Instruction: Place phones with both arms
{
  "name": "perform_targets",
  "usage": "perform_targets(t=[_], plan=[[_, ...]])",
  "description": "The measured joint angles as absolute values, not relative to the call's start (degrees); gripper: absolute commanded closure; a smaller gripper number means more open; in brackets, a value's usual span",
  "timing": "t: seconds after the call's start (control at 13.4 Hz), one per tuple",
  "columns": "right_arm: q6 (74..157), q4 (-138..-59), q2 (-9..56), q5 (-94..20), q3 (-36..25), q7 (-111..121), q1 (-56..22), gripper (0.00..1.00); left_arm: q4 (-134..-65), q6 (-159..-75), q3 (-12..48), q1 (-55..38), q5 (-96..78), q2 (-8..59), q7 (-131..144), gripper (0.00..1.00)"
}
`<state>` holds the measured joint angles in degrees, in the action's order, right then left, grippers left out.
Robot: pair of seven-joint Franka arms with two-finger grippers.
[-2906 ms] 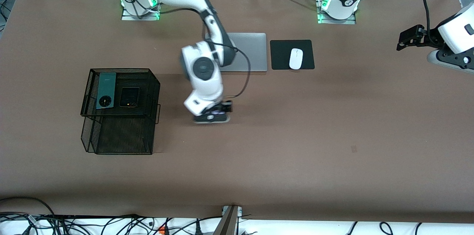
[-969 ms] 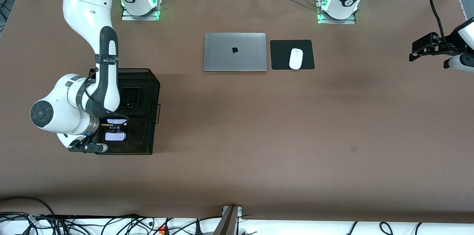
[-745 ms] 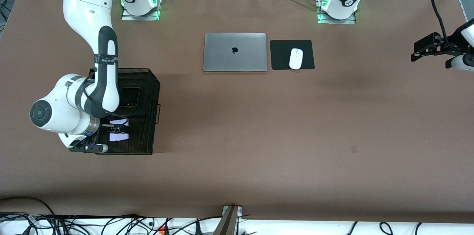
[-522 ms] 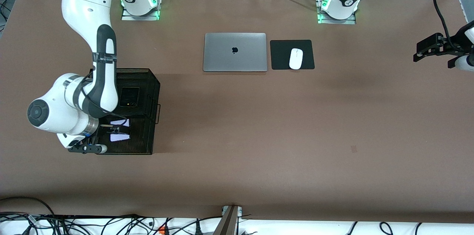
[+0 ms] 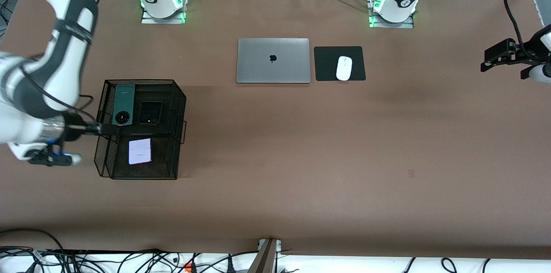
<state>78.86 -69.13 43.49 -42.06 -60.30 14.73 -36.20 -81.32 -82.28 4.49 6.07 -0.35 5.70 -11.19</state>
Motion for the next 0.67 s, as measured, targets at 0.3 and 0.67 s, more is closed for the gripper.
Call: perform_targets(t=[0.3, 0.67], plan=[[69.1, -64.3, 42.0, -41.8, -64.0, 14.5, -36.2, 0.01, -81.3, -82.3, 4.5, 6.1, -0.4, 5.8, -10.1, 0.0], [66.8, -60.5, 42.1, -40.6, -60.6, 8.8, -33.3, 0.01, -81.3, -82.3, 4.5, 6.1, -0.4, 6.1, -9.0, 0.0]])
